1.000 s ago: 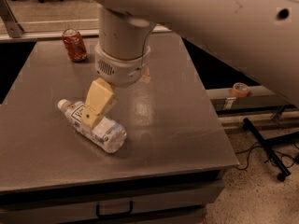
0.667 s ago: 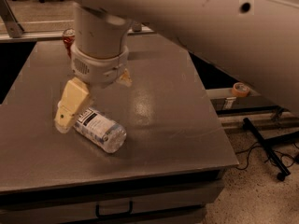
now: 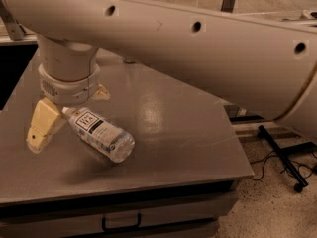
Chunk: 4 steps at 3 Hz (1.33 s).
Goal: Place blue plastic bottle upright
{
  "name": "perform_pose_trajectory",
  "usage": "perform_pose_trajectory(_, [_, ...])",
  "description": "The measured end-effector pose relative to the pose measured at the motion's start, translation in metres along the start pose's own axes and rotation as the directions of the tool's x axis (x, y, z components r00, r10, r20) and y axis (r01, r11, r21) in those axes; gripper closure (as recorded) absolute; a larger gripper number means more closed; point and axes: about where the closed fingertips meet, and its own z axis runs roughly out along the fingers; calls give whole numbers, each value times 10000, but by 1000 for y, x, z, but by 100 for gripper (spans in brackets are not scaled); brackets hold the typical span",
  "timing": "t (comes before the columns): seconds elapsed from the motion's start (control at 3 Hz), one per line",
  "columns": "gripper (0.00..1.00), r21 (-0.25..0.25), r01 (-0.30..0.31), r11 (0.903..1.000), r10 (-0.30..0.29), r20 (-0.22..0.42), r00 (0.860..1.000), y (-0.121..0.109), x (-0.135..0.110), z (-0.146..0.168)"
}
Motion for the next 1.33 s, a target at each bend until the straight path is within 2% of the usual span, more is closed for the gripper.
perform_pose_trajectory(0.33, [0, 433, 150, 9989, -154, 89, 9998, -9, -6, 24])
perform_pose_trajectory(0.67, [17, 971, 336, 9947, -318, -203, 9993, -18, -2, 43])
perform_pose_trajectory(1.0, [41, 1650, 858, 9825, -820, -297, 9962, -23, 0, 45])
perform_pose_trajectory(1.33, [65, 1768, 1537, 9722, -1606, 254, 9867, -22, -8, 15])
